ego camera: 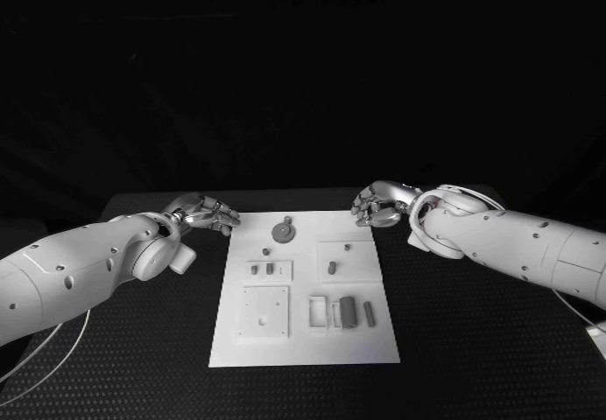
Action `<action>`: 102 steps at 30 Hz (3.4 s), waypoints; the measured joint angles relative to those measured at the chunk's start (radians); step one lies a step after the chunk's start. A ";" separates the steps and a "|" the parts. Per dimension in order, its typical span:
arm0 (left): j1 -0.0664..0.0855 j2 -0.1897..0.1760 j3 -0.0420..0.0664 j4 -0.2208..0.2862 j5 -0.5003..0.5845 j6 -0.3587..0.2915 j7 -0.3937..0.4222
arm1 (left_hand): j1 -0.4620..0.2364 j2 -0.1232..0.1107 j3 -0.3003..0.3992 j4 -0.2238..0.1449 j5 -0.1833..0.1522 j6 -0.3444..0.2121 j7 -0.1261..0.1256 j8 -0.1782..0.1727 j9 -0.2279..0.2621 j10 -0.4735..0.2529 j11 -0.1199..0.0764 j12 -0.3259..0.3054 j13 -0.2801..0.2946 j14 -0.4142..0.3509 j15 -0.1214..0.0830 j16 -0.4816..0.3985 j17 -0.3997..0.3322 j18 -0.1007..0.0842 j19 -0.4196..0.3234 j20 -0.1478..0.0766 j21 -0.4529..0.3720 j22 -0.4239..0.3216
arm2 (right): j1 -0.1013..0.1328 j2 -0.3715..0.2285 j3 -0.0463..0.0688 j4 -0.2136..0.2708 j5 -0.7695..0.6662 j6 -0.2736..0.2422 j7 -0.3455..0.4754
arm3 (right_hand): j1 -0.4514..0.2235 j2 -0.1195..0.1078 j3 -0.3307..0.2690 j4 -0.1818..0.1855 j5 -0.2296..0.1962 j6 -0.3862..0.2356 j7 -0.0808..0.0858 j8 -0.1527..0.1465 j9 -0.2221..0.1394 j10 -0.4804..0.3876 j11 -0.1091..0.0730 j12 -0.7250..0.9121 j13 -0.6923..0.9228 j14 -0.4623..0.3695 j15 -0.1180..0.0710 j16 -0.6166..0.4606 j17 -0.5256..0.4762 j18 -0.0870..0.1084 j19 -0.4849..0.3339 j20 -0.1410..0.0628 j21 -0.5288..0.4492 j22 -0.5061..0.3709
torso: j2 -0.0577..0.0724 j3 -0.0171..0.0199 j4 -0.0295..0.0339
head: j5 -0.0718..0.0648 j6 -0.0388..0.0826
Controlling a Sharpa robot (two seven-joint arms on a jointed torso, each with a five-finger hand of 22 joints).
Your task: Assemble the parts on the task board
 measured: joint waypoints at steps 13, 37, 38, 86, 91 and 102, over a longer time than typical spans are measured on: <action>0.021 -0.052 0.004 0.088 0.140 -0.025 0.061 | 0.000 0.000 -0.002 0.002 0.001 -0.007 0.007 0.000 -0.001 -0.013 0.005 0.000 -0.024 -0.009 0.009 -0.053 -0.005 0.000 -0.014 0.014 -0.025 -0.013 | -0.024 0.007 -0.019 0.021 -0.213 0.002 -0.069 | 0.010 -0.056 0.003 0.028 0.000 0.003 -0.003 0.000 -0.008 0.016 0.002 -0.050 -0.029 0.002 0.001 -0.002 -0.004 0.007 0.003 -0.003 -0.011 0.000 | 0.001 -0.0010 0.0001 | 0.009 0.027; 0.023 -0.046 0.004 0.094 0.187 -0.045 0.081 | -0.004 0.004 -0.005 0.005 0.001 -0.010 0.010 0.004 -0.003 -0.023 0.015 0.000 -0.036 -0.005 0.013 -0.073 0.002 0.000 -0.013 0.014 -0.038 -0.020 | -0.059 0.051 -0.030 0.020 -0.286 -0.013 -0.095 | 0.023 -0.043 0.003 0.033 0.000 0.023 -0.008 0.000 -0.009 0.042 0.005 -0.066 -0.040 0.003 0.003 -0.004 -0.004 0.006 0.003 -0.003 -0.011 0.002 | 0.002 0.0012 0.0008 | 0.038 0.001; 0.023 -0.047 0.004 0.094 0.188 -0.045 0.081 | -0.004 0.004 -0.005 0.005 0.001 -0.010 0.010 0.004 -0.003 -0.023 0.015 0.000 -0.036 -0.005 0.013 -0.073 0.003 0.000 -0.013 0.014 -0.038 -0.020 | -0.059 0.052 -0.031 0.020 -0.287 -0.014 -0.096 | 0.025 -0.041 0.003 0.033 0.000 0.023 -0.009 0.000 -0.009 0.045 0.002 -0.066 -0.039 0.003 0.003 -0.004 -0.004 0.006 0.003 -0.003 -0.013 0.002 | 0.002 0.0012 0.0007 | 0.039 0.000; 0.024 -0.046 0.004 0.086 0.194 -0.051 0.076 | -0.004 0.004 -0.005 0.005 0.001 -0.013 0.015 0.004 -0.006 -0.023 0.022 0.000 -0.045 -0.001 0.016 -0.084 0.015 0.000 -0.013 0.014 -0.045 -0.022 | -0.057 0.077 -0.071 0.038 -0.471 -0.078 -0.189 | 0.067 0.048 0.014 -0.025 0.000 0.148 -0.058 0.040 -0.009 0.184 -0.045 -0.073 -0.016 0.054 -0.043 0.002 -0.001 0.008 0.054 -0.022 -0.020 0.002 | 0.002 0.0014 -0.0010 | 0.040 -0.023; 0.024 -0.046 0.004 0.085 0.194 -0.054 0.076 | -0.004 0.004 -0.005 0.005 0.001 -0.013 0.015 0.004 -0.006 -0.023 0.022 0.000 -0.046 -0.001 0.016 -0.084 0.017 0.000 -0.013 0.014 -0.045 -0.022 | -0.058 0.077 -0.072 0.041 -0.479 -0.086 -0.195 | 0.068 0.055 0.013 -0.026 -0.001 0.161 -0.065 0.043 -0.008 0.199 -0.052 -0.072 -0.009 0.062 -0.051 0.009 0.005 0.005 0.064 -0.032 -0.014 0.002 | 0.002 0.0015 -0.0011 | 0.039 -0.024; 0.024 -0.047 0.004 0.077 0.194 -0.059 0.075 | -0.004 0.004 -0.005 0.005 0.001 -0.013 0.015 0.008 -0.006 -0.023 0.022 0.000 -0.047 0.006 0.016 -0.084 0.020 0.000 -0.010 0.010 -0.045 -0.022 | -0.063 0.076 -0.075 0.046 -0.498 -0.111 -0.214 | 0.069 0.056 0.011 -0.028 -0.004 0.184 -0.072 0.046 -0.006 0.225 -0.064 -0.072 0.000 0.082 -0.060 0.020 0.018 -0.001 0.086 -0.043 0.001 0.002 | 0.002 0.0018 -0.0011 | 0.036 -0.026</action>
